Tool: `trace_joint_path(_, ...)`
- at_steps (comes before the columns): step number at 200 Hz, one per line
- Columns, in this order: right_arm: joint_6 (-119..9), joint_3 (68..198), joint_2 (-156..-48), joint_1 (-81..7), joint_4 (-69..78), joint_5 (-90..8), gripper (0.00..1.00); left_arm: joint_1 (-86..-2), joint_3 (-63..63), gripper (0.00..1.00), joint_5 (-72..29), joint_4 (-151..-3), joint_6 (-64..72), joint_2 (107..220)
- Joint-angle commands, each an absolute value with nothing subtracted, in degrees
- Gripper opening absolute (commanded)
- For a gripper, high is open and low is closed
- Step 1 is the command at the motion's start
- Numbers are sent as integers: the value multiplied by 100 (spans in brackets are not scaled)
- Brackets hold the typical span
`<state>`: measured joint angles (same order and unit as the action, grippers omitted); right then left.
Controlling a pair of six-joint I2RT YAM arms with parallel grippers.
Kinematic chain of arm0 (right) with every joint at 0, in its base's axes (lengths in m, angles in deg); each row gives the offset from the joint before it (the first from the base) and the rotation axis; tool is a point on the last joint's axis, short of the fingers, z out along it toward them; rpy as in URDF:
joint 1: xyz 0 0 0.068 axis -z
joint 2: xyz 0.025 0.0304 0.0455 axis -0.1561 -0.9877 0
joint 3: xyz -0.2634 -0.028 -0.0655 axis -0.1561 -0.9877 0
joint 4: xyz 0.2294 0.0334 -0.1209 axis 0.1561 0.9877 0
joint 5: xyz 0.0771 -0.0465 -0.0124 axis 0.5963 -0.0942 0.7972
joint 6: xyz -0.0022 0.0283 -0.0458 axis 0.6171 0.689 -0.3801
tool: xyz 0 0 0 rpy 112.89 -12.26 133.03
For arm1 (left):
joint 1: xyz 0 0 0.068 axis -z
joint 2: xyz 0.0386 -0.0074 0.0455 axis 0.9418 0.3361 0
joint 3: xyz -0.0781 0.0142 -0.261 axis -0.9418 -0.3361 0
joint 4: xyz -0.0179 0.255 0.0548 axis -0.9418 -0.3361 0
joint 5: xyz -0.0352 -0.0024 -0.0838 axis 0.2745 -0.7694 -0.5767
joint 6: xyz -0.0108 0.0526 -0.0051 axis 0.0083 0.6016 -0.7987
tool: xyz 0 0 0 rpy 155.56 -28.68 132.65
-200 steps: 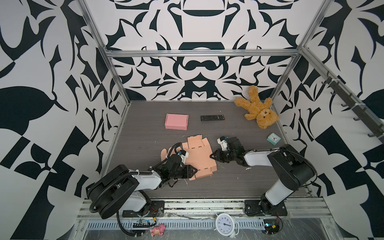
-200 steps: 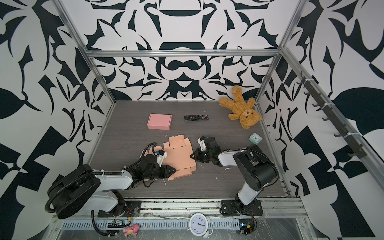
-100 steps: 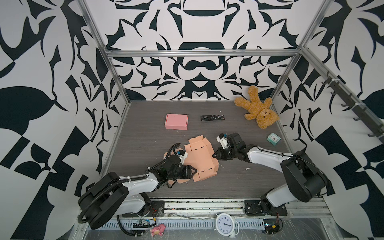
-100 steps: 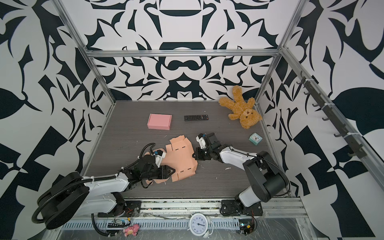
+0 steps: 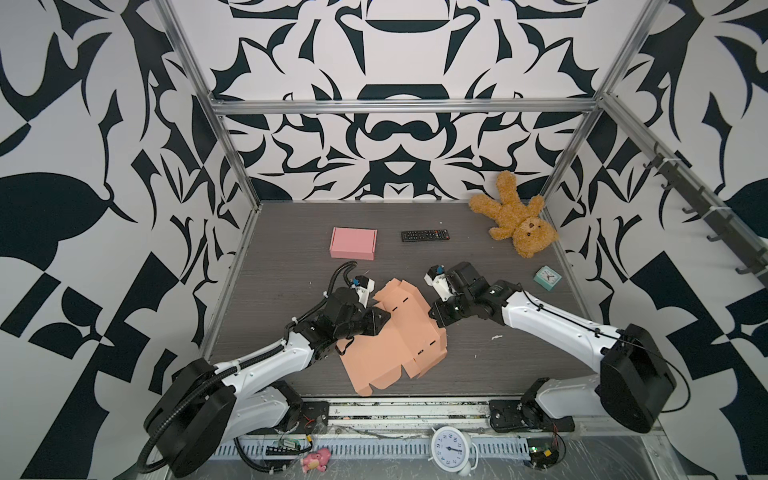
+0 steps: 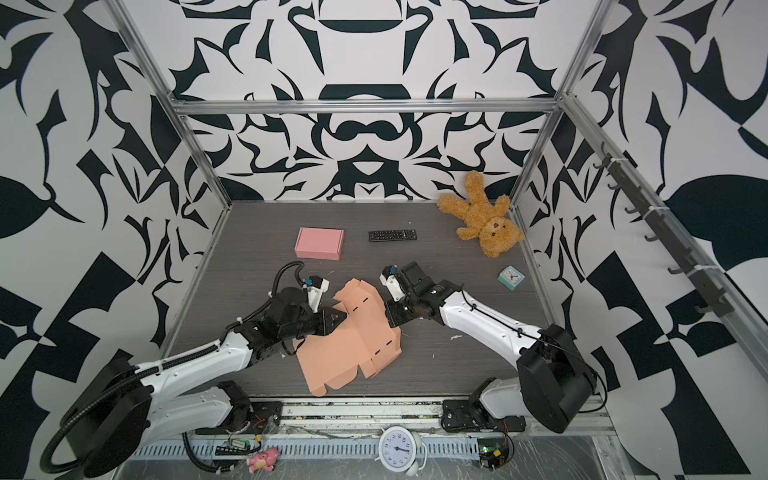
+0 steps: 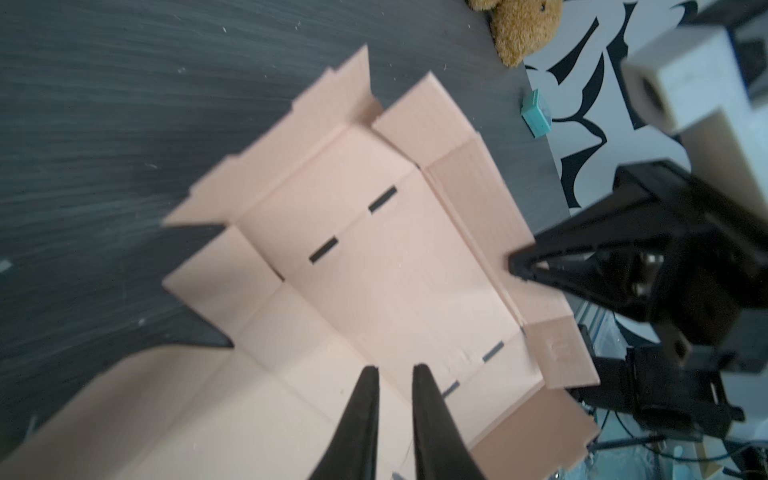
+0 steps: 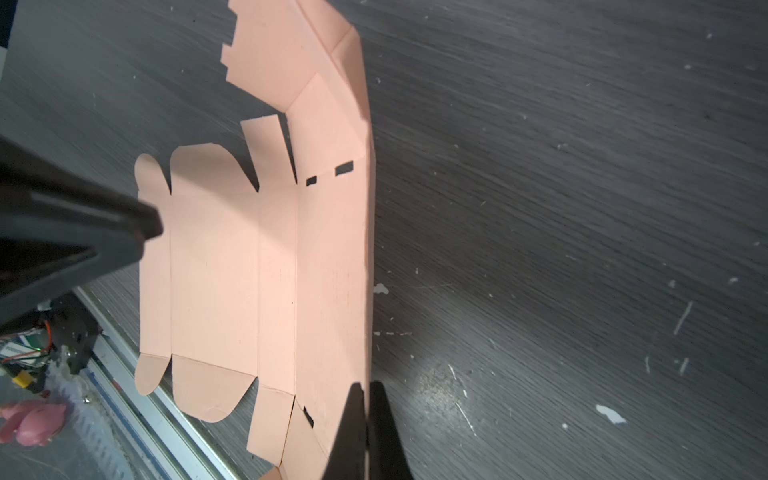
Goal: Fold the paper box
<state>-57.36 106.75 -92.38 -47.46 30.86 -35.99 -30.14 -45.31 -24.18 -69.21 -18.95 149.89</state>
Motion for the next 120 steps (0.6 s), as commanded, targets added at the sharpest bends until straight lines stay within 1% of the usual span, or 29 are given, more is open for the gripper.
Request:
trace_joint_path(1, -5882, 10924, -9127, -4809, 3365, -3954, 0, -3196, -4291, 12, -2526, -6647, -1835, 15546)
trace_joint_path(23, -5879, 10988, -9109, -4874, 3377, -3992, 0, -3417, -4058, 8, -2582, -6409, -1864, 16055)
trace_joint_path(40, -5897, 11019, -9083, -4944, 3384, -4037, 0, -3626, -3886, 6, -2773, -6277, -1910, 16342)
trace_joint_path(120, -5948, 11115, -9119, -5108, 3392, -4068, 0, -3820, -2970, 6, -3148, -6164, -1765, 17131)
